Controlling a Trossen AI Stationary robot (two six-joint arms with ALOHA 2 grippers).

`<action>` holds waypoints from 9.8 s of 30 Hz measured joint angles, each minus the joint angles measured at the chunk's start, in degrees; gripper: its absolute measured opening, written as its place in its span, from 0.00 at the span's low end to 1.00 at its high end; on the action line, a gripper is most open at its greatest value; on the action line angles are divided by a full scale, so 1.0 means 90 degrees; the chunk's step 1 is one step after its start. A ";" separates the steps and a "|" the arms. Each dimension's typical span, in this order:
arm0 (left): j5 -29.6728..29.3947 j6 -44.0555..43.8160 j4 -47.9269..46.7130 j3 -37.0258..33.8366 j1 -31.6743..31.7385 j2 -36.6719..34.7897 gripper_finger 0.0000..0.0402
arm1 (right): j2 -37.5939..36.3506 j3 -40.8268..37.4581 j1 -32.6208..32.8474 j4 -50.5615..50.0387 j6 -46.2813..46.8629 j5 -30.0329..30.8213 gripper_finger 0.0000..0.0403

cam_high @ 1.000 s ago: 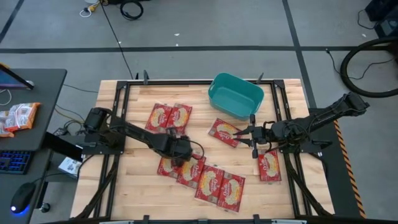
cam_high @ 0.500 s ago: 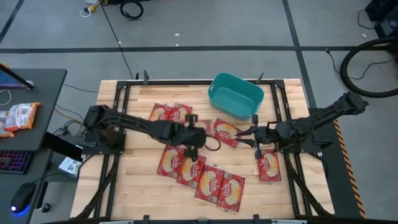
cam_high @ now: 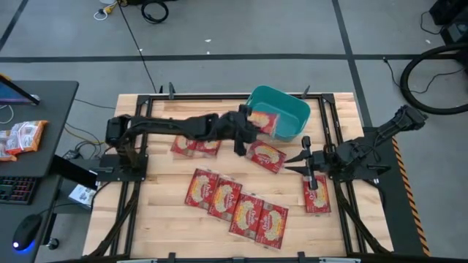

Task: Sort popcorn bags into baskets
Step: Put the popcorn bag into the bin

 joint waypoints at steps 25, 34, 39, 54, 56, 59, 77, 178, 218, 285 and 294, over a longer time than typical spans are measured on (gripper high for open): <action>0.1973 0.0532 0.1254 0.1858 0.0942 0.2232 0.05 | -0.0146 0.0002 0.0329 0.0149 -0.0374 0.0792 0.21; 0.1820 0.1666 -0.0099 0.3042 0.1123 0.2980 0.05 | -0.0224 0.0001 0.0337 0.0022 -0.0440 0.0809 0.21; 0.1671 0.2083 -0.0169 0.3024 0.1178 0.3161 0.09 | -0.0237 0.0000 0.0402 -0.0008 -0.0414 0.0811 0.21; 0.1377 0.0898 -0.1310 0.3016 0.0884 0.2842 0.48 | -0.0237 0.0000 0.0622 -0.0013 -0.0455 0.0827 0.21; 0.1383 0.0736 -0.1512 0.3020 0.0784 0.2649 0.47 | -0.0237 0.0000 0.0622 -0.0013 -0.0458 0.0838 0.21; 0.1388 0.0516 -0.1821 0.3024 0.0607 0.2439 0.44 | -0.0237 0.0000 0.0622 -0.0012 -0.0445 0.0838 0.21; 0.0732 -0.0999 -0.2741 0.3015 -0.0463 0.2781 0.53 | -0.0237 0.0000 0.0622 -0.0023 -0.0441 0.1102 0.21; 0.0145 0.1306 -0.0288 0.3014 0.1222 0.3236 0.06 | -0.0194 0.0000 0.0622 0.0077 -0.0557 0.0814 0.21; -0.0359 -0.3775 -0.6764 0.2044 -0.0466 0.1984 0.35 | -0.0191 0.0000 0.0620 -0.0139 -0.0317 0.0809 0.21; -0.1431 -0.7002 -0.4303 -0.0943 0.0229 0.1531 0.08 | -0.0011 0.0000 0.0620 0.0281 -0.0390 0.0746 0.21; -0.1365 -0.6411 -0.5060 -0.0488 0.0024 0.1415 0.01 | -0.0011 0.0001 0.0620 0.0274 -0.0412 0.0746 0.21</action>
